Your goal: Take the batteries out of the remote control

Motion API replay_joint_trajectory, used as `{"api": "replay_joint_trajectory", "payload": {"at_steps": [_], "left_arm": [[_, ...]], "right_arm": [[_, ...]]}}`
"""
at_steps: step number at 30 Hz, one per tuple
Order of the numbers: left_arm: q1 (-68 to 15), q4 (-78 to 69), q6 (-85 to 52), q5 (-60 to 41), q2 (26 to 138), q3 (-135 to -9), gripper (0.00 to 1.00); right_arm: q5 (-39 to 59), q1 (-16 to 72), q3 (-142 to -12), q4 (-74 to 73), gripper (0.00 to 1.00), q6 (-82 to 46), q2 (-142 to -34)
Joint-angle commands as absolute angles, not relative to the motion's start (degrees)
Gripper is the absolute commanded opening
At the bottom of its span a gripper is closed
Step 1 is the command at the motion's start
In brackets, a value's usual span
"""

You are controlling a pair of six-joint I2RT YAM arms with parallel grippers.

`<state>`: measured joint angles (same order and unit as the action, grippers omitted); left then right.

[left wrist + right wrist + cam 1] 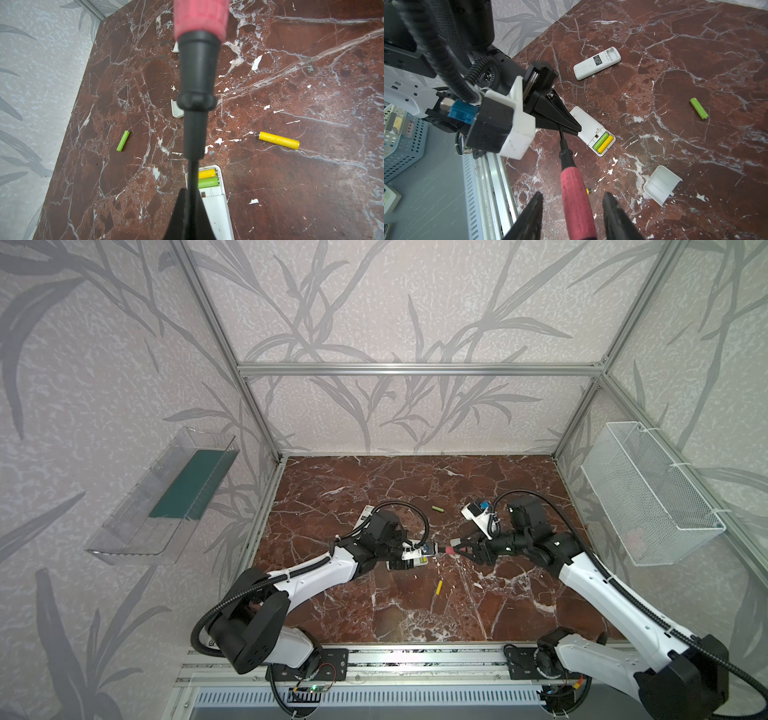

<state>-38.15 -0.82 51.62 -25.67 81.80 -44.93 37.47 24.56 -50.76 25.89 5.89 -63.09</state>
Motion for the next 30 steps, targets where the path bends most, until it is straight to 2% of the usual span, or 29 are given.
{"api": "replay_joint_trajectory", "payload": {"at_steps": [1, 9, 21, 29, 30], "left_arm": [[-37.8, -0.3, 52.9, -27.5, 79.7, -46.9, 0.00], [-37.7, -0.4, 52.8, -28.1, 79.6, -47.2, 0.00], [-37.3, -1.0, 52.8, -28.8, 79.1, -47.1, 0.00], [-37.3, -2.0, 51.6, -27.9, 79.4, -47.0, 0.00], [-37.3, -3.2, 50.3, -26.6, 79.4, -46.7, 0.07]], "right_arm": [[39.6, 24.5, -49.7, 26.3, 0.45, 5.2, -63.2], [41.1, 24.4, -48.0, 23.5, 0.36, 3.0, -64.2], [42.2, 24.5, -47.9, 22.3, 0.35, 2.5, -67.0], [42.1, 24.4, -48.2, 21.5, 0.10, 2.2, -66.6], [41.8, 24.5, -48.4, 21.8, 0.09, 2.4, -66.6]]}}
